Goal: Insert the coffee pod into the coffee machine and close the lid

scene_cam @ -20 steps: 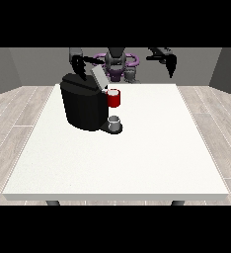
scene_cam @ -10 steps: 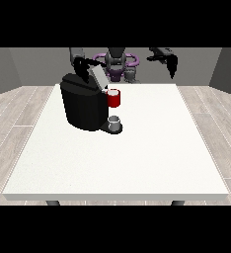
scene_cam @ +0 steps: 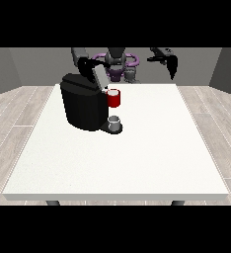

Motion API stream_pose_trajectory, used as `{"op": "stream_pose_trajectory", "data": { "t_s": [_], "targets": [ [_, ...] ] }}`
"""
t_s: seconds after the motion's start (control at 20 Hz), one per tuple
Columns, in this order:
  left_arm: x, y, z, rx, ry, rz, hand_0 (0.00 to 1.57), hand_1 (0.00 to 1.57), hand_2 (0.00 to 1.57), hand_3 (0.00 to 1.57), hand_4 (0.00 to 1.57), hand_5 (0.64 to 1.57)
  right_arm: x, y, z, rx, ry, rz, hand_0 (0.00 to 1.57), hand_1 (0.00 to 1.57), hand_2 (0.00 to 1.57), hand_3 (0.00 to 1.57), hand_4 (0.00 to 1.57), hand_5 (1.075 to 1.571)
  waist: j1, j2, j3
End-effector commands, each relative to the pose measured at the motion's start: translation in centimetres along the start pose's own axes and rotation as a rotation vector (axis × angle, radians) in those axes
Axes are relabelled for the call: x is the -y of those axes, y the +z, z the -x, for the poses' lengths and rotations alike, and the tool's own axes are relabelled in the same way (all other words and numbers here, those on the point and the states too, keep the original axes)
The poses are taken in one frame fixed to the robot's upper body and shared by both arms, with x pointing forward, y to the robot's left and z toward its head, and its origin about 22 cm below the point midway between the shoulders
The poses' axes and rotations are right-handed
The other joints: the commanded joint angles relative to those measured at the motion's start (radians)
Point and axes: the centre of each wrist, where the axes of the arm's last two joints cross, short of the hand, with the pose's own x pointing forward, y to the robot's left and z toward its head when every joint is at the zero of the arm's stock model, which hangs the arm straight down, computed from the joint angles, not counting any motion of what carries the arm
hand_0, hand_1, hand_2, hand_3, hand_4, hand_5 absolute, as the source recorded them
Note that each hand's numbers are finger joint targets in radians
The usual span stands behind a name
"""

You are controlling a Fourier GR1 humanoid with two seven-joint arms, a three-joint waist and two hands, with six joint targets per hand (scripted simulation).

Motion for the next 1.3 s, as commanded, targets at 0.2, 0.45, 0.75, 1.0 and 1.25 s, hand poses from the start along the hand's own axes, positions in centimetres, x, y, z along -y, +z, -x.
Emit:
{"op": "stream_pose_trajectory", "data": {
  "t_s": [0.2, 0.45, 0.75, 1.0, 1.25],
  "targets": [
    [-1.3, 0.3, 1.2, -0.005, 0.000, -0.056, 0.00, 0.00, 0.00, 0.00, 0.13, 1.571, -2.4, -1.3, -1.0, -0.011, 0.022, -0.083, 0.00, 0.00, 0.00, 0.00, 0.18, 1.571, -0.021, 0.018, 0.0038],
    [-1.8, 0.7, 2.5, -0.017, 0.005, -0.062, 0.00, 0.00, 0.00, 0.00, 0.15, 1.571, -4.8, -2.7, -3.7, -0.004, 0.087, -0.146, 0.00, 0.00, 0.00, 0.00, 0.00, 1.571, -0.024, 0.004, 0.0035],
    [-0.6, -1.1, -0.4, 0.015, 0.013, -0.006, 0.00, 0.00, 0.00, 0.00, 0.15, 1.571, -4.1, -4.3, -4.5, 0.057, 0.142, -0.085, 0.00, 0.00, 0.00, 0.00, 0.12, 1.571, 0.035, 0.034, 0.0040],
    [-1.2, 0.1, 1.4, 0.051, 0.002, -0.018, 0.00, 0.00, 0.00, 0.00, 0.20, 1.571, -5.3, -4.0, -4.4, 0.049, 0.121, -0.133, 0.00, 0.00, 0.00, 0.00, 0.07, 1.571, -0.002, 0.014, 0.0038],
    [0.2, 1.2, 1.6, 0.056, 0.010, 0.000, 0.00, 0.00, 0.00, 0.00, 0.14, 1.571, -6.1, -3.0, -3.0, 0.081, 0.044, -0.184, 0.00, 0.00, 0.00, 0.00, 0.13, 1.571, 0.001, -0.037, 0.0040]
  ]
}}
